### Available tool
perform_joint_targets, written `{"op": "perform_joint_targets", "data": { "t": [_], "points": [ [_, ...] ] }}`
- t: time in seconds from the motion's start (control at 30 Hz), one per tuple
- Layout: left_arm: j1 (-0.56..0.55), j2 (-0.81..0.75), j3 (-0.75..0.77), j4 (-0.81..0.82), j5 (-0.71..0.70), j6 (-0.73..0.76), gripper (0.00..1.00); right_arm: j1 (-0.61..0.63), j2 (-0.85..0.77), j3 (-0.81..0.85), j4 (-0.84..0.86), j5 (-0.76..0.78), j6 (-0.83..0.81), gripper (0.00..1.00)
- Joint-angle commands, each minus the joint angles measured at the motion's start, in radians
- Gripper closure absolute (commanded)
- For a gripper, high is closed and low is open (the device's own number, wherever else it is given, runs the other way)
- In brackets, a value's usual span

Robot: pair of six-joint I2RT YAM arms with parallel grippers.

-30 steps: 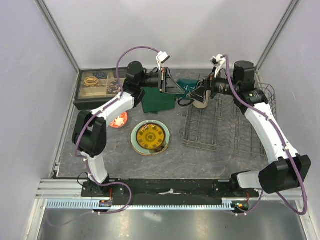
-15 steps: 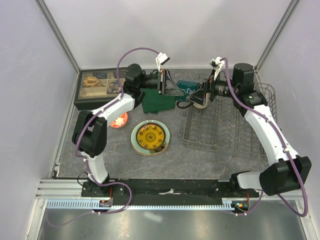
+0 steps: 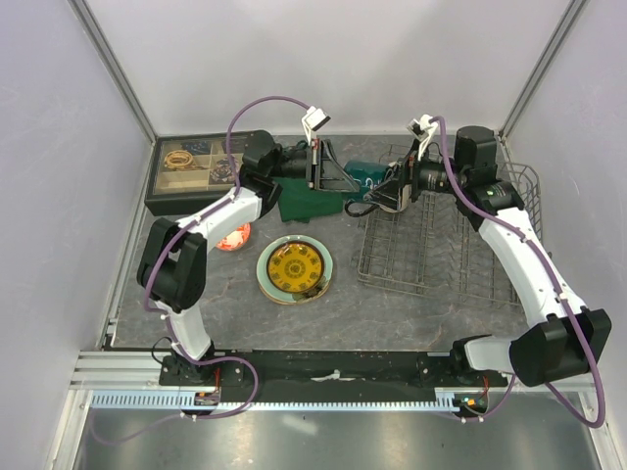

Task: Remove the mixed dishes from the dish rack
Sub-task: Place the cup at the center of the board.

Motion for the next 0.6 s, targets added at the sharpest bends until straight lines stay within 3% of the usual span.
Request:
{"op": "perform_joint_targets", "data": {
  "t": [0.0,0.2,0.57],
  "points": [
    [-0.005,-0.06,-0.013,0.087,-0.021,-0.052,0.98,-0.005,-0.041,-0.005,0.062,0.026,-0.019,0.14],
    [-0.005,-0.066,-0.041,0.157,-0.022,-0.079,0.98,-0.005,-0.039,0.0,0.064,0.023,-0.004,0.02],
    [-0.01,-0.057,-0.059,0.193,-0.033,-0.087,0.98,-0.005,-0.015,-0.005,0.121,-0.022,0.085,0.02]
  ]
}}
